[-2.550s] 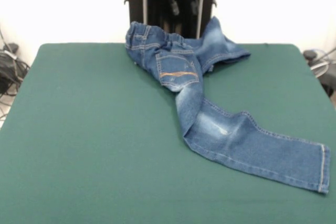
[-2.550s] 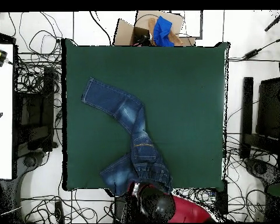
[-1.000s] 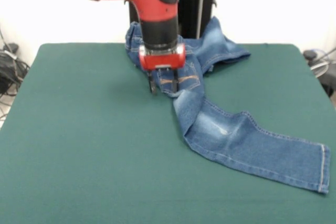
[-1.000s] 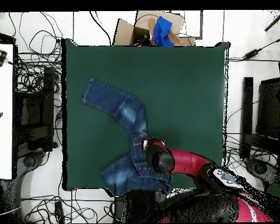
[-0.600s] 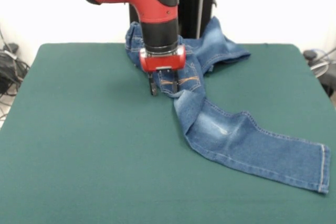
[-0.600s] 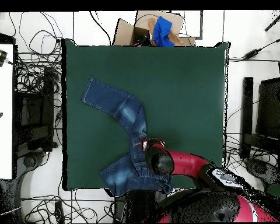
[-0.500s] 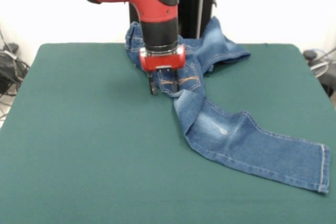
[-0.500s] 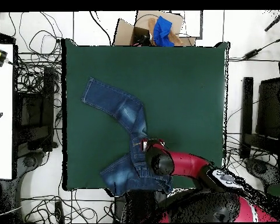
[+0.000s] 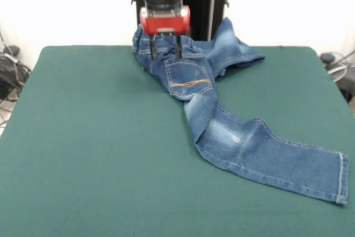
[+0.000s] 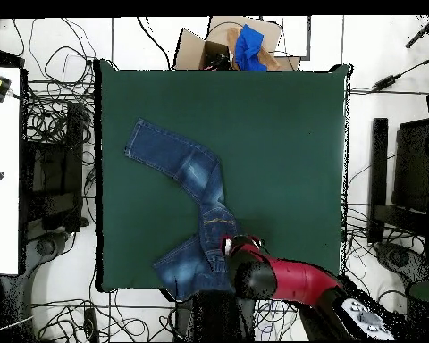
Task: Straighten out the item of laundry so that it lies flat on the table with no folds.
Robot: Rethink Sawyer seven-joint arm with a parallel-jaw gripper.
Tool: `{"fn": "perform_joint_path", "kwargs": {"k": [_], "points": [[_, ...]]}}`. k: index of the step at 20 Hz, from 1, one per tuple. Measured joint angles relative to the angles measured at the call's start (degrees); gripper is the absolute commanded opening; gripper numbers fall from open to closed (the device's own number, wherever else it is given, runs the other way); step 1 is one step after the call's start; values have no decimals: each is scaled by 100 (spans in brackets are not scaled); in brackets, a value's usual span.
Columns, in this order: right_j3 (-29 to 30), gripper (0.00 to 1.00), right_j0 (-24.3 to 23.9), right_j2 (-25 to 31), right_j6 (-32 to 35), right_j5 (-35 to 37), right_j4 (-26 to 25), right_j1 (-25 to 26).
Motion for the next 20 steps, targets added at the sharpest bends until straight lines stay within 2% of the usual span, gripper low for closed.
{"fn": "perform_joint_path", "kwargs": {"k": [5, 8, 14, 15, 16, 20], "points": [[308, 100, -74, -9, 0, 288, -1, -481], [321, 100, -68, -48, 0, 289, 0, -439], [54, 100, -86, -219, 0, -76, -176, 440], [-22, 100, -101, -247, 0, -214, -234, 668], [-183, 100, -124, -306, 0, -499, -352, 1117], [-354, 100, -151, -371, 0, -860, -498, 1574]]}}
